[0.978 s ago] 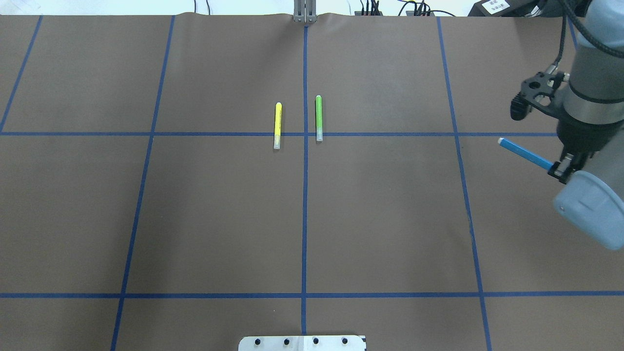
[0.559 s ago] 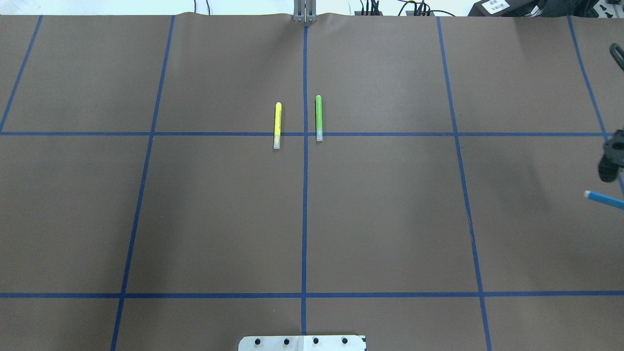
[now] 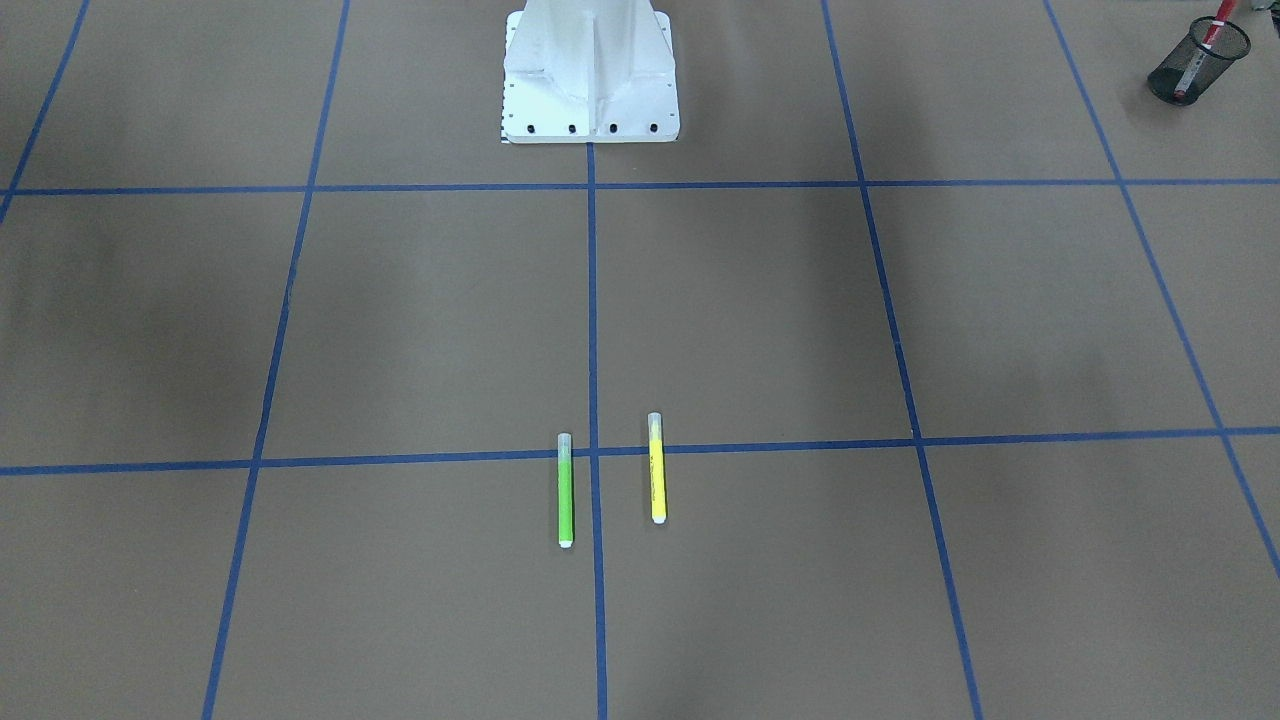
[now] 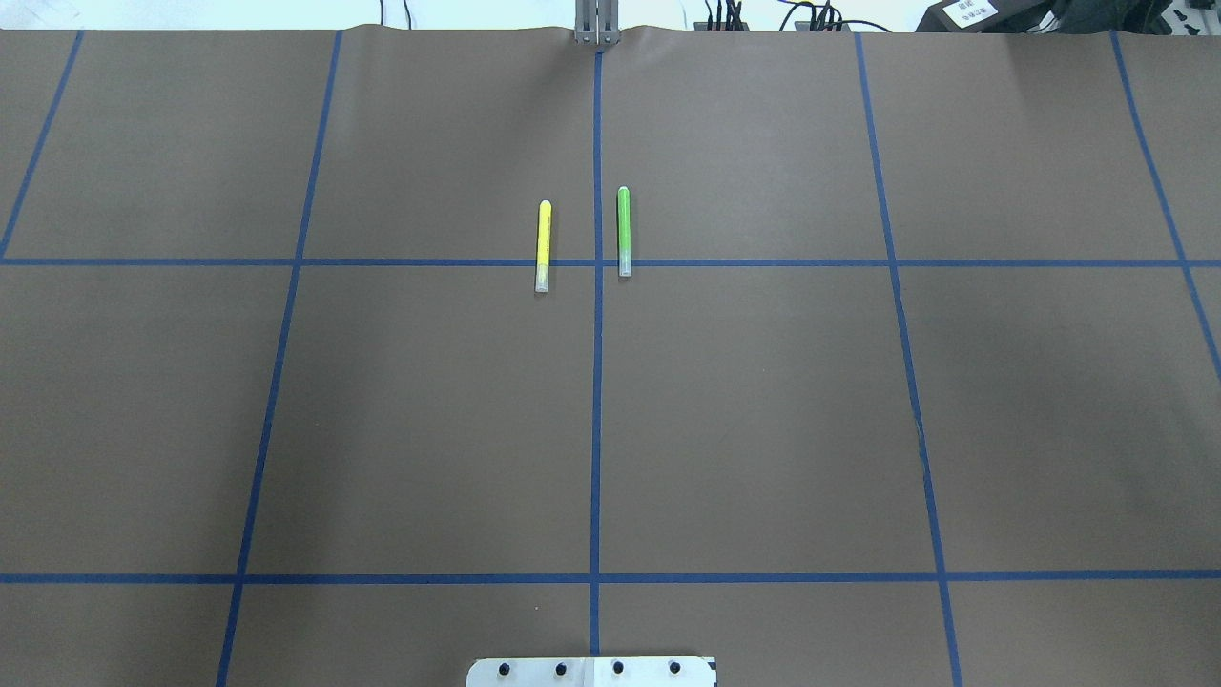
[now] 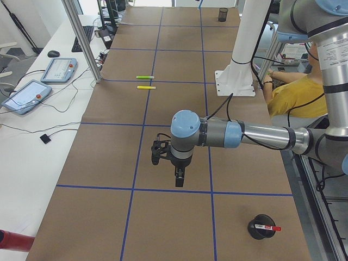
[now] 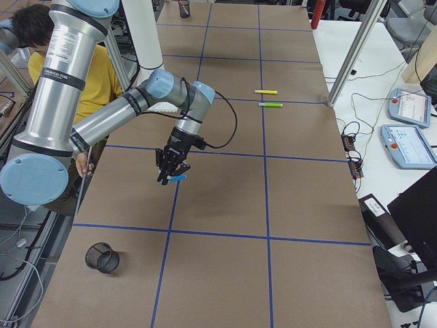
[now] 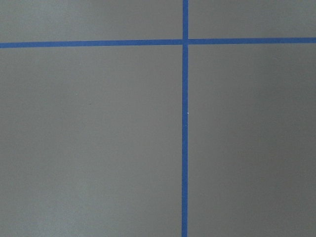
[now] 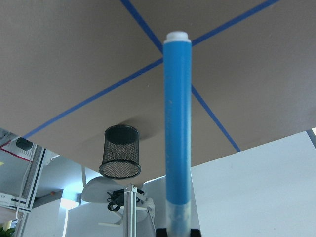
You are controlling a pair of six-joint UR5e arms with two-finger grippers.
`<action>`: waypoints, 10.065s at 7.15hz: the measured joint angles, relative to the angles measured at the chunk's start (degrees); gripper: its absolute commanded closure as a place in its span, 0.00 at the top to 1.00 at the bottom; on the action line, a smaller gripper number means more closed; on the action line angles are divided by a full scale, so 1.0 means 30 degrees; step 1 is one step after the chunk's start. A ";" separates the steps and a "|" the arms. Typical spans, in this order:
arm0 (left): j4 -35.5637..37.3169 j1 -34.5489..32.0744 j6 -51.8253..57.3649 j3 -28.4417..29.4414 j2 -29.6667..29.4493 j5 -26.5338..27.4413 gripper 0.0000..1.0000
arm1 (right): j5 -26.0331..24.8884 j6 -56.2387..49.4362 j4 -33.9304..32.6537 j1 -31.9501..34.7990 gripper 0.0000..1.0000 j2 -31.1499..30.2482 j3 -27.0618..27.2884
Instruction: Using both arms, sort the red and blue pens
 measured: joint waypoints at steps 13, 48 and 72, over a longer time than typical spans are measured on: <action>-0.0818 0.0010 0.0650 -0.0198 0.0287 -0.0237 1.00 | 0.2376 0.0076 1.0018 -0.0118 0.00 -0.9000 -0.6561; -0.0754 0.0010 0.0433 -0.0170 0.0075 -0.0756 1.00 | 0.1468 -0.0665 0.6359 0.3180 1.00 0.3156 -0.9143; -0.0788 -0.0001 0.0469 0.0690 -0.0168 -0.0727 1.00 | 1.0365 1.0005 1.9802 1.1070 1.00 0.2276 -1.2272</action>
